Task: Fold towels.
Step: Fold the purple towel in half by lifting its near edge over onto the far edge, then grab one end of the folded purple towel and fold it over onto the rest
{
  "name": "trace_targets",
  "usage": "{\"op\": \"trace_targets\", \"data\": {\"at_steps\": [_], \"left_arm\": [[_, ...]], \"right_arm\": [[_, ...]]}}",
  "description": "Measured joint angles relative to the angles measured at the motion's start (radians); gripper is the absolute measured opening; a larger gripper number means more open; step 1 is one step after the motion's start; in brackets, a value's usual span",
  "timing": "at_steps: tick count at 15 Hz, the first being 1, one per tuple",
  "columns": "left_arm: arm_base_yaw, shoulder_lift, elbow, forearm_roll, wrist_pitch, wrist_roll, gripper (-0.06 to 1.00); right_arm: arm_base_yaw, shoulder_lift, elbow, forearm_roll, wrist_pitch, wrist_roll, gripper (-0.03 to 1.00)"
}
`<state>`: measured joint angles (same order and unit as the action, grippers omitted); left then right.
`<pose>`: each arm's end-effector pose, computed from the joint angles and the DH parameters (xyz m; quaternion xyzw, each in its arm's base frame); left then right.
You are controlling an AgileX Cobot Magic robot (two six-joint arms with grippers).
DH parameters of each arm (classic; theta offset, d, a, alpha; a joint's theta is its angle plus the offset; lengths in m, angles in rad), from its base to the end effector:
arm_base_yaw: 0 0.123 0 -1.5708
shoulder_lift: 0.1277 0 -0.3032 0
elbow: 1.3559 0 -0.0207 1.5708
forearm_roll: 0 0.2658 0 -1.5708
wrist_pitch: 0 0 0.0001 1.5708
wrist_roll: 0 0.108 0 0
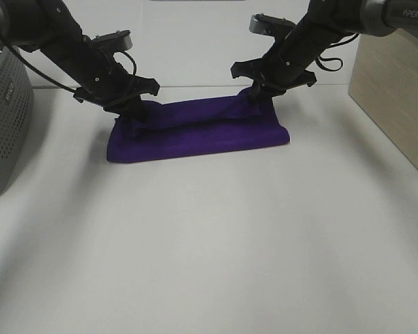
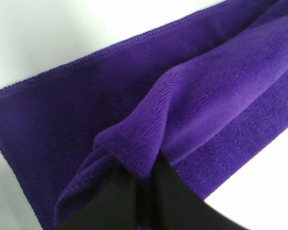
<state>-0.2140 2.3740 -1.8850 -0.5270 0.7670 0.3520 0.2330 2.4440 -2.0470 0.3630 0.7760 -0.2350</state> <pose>0.5217 -0.1520 0.1291 0.1224 0.9496 -0.2008 0.2071 0.5450 0.1570 0.1344 -0.1293 0.9507 0.1534 0.2363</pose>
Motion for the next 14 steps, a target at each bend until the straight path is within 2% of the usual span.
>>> {"op": "trace_targets", "data": {"at_steps": [2, 6, 7, 8, 10, 12, 14], "left_arm": [[0.0, 0.008, 0.0, 0.0, -0.021, 0.0, 0.12], [0.0, 0.011, 0.0, 0.061, -0.045, -0.012, 0.54], [0.0, 0.011, 0.0, 0.082, -0.041, -0.047, 0.66], [0.0, 0.01, 0.0, 0.105, -0.035, -0.094, 0.76], [0.001, 0.007, -0.012, 0.154, 0.039, -0.167, 0.86], [0.017, 0.003, -0.022, 0.167, 0.119, -0.19, 0.88], [0.07, 0.009, -0.023, 0.115, 0.16, -0.186, 0.88]], "right_arm": [[0.0, 0.002, 0.0, -0.001, -0.02, 0.001, 0.11], [0.0, 0.002, -0.002, -0.023, -0.015, 0.007, 0.59], [0.0, 0.0, -0.002, -0.028, 0.024, 0.007, 0.67], [0.0, -0.008, -0.002, -0.029, 0.07, 0.008, 0.71], [0.0, -0.052, -0.005, -0.051, 0.185, 0.021, 0.75], [0.0, -0.117, -0.013, -0.071, 0.299, 0.044, 0.76], [0.0, -0.157, -0.015, -0.074, 0.38, 0.047, 0.76]]}}
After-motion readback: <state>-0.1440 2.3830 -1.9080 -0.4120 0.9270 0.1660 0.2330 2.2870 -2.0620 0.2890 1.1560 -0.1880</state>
